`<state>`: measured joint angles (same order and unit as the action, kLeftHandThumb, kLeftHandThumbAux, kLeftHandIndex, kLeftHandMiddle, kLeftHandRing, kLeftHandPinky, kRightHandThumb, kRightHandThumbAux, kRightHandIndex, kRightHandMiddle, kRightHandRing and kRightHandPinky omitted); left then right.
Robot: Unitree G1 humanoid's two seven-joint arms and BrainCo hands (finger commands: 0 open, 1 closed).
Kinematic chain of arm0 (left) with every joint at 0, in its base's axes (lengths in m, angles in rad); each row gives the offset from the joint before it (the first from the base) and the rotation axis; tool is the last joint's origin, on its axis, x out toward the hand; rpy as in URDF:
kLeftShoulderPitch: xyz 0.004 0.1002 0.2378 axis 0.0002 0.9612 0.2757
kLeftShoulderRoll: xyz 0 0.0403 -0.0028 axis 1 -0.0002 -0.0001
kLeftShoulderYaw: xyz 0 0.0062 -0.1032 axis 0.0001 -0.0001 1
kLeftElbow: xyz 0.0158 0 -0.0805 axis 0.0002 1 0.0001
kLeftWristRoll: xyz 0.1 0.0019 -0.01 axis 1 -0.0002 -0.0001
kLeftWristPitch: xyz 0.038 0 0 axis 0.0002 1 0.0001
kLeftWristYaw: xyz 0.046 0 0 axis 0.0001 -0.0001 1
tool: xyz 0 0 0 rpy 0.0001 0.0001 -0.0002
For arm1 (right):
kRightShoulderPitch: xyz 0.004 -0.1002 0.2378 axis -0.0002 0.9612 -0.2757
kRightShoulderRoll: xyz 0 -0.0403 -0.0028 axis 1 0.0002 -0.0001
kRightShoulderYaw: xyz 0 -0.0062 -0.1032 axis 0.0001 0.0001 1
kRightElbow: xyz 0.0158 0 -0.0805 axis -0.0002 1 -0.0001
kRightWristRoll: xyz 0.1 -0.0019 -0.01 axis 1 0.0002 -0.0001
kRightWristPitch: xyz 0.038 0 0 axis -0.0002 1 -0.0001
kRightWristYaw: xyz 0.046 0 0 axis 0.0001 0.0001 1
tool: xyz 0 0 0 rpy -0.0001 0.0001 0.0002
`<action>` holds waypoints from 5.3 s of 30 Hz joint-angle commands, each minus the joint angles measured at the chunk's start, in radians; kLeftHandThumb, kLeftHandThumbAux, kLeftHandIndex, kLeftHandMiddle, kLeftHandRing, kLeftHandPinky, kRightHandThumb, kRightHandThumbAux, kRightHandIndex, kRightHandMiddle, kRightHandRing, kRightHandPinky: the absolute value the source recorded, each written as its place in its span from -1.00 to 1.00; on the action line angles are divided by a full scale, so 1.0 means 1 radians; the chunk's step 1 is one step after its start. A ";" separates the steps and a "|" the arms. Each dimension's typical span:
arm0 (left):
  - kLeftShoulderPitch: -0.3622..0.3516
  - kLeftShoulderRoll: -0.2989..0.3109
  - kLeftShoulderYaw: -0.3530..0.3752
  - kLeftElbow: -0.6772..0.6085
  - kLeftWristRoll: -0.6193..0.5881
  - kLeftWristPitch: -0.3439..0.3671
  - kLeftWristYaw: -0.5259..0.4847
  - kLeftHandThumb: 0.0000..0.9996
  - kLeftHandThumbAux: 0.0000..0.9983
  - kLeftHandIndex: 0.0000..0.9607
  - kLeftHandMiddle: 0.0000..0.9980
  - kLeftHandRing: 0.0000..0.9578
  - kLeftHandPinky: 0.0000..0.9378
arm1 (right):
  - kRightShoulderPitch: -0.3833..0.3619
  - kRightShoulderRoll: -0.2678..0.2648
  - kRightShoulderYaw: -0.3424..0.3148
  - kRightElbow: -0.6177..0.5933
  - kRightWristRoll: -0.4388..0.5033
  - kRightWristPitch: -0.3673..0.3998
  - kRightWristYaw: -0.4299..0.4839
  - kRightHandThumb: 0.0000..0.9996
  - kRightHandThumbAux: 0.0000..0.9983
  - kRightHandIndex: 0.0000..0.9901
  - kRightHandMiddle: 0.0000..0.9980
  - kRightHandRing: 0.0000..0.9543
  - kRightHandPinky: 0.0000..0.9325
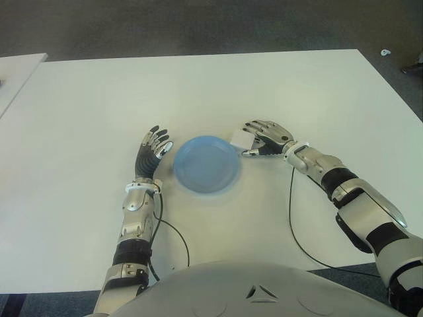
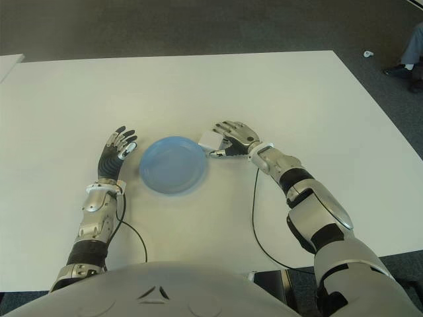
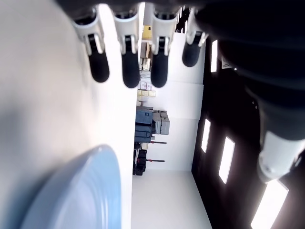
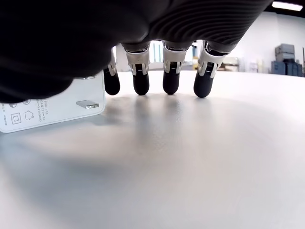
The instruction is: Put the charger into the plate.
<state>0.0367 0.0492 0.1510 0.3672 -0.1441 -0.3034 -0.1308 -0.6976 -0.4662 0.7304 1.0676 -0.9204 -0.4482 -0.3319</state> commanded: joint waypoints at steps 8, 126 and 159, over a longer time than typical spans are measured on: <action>0.037 -0.003 -0.004 -0.019 0.003 0.012 0.003 -1.00 0.24 -0.73 -0.59 -0.57 -0.54 | 0.006 -0.029 0.082 0.004 -0.081 0.038 0.064 -0.36 -0.82 -1.00 -1.00 -1.00 -1.00; 0.035 -0.017 0.016 0.012 -0.094 -0.031 -0.092 -1.00 0.09 -0.74 -0.58 -0.58 -0.59 | 0.164 -0.047 -0.197 -0.253 0.153 0.038 0.111 0.49 0.42 -0.11 0.73 0.79 0.82; 0.037 -0.012 0.028 0.001 -0.117 -0.020 -0.133 -1.00 0.08 -0.75 -0.58 -0.57 -0.57 | 0.209 -0.164 -0.175 -0.590 0.050 0.198 0.498 -0.18 -0.84 -1.00 -1.00 -1.00 -1.00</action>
<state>0.0604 0.0299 0.1784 0.3588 -0.2555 -0.3418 -0.2486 -0.5375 -0.6227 0.5635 0.5282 -0.8583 -0.3022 0.1277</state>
